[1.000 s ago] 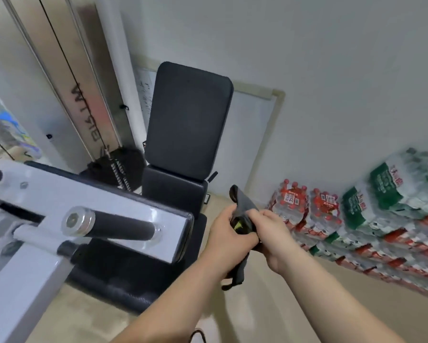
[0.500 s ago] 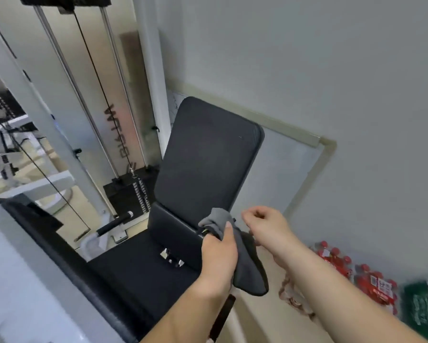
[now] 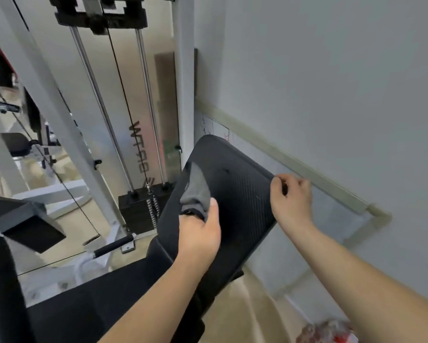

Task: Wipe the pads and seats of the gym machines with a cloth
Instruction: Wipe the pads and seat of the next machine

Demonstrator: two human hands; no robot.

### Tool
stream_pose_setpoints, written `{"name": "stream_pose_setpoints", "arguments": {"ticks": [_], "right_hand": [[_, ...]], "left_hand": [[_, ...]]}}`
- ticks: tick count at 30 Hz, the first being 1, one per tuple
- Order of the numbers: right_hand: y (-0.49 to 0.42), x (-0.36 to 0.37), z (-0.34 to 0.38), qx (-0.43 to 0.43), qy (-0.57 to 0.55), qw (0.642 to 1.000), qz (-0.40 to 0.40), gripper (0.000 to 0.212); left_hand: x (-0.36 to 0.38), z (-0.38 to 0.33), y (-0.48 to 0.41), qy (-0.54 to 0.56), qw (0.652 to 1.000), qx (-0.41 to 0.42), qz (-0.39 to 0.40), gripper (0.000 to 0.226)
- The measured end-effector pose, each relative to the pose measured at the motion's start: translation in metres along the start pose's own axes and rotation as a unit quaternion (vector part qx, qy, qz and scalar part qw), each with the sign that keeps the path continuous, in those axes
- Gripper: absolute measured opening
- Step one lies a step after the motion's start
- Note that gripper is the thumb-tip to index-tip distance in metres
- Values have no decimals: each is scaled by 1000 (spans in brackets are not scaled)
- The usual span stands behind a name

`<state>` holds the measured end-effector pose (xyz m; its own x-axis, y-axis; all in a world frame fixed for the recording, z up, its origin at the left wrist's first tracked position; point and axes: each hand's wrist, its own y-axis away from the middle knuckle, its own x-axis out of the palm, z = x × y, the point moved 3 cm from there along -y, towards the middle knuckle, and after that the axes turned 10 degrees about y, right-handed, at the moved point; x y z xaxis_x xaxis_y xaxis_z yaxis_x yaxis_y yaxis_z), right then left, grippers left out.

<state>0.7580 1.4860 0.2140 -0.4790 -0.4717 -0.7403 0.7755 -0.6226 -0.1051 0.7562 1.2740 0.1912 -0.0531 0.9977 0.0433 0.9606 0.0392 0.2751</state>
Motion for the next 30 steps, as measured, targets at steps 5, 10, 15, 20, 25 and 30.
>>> {"name": "stream_pose_setpoints", "arguments": {"ticks": [5,10,15,20,25,30], "right_hand": [[-38,7,-5,-8,-41,999,4,34],[-39,20,-11,16,-94,995,-27,39],[-39,23,-17,9,-117,993,-32,40],[-46,18,-17,-5,-112,994,12,40],[-53,14,-18,-32,-110,993,26,41],[-58,18,-18,-48,-104,993,39,41]], "left_hand": [[67,12,-28,-190,953,224,72,98],[79,44,-23,-375,858,264,231,99],[54,24,-53,-413,832,317,190,70],[95,35,-52,-367,868,331,49,73],[102,42,-41,-280,851,444,5,40],[85,19,-103,-299,843,444,-49,28]]}}
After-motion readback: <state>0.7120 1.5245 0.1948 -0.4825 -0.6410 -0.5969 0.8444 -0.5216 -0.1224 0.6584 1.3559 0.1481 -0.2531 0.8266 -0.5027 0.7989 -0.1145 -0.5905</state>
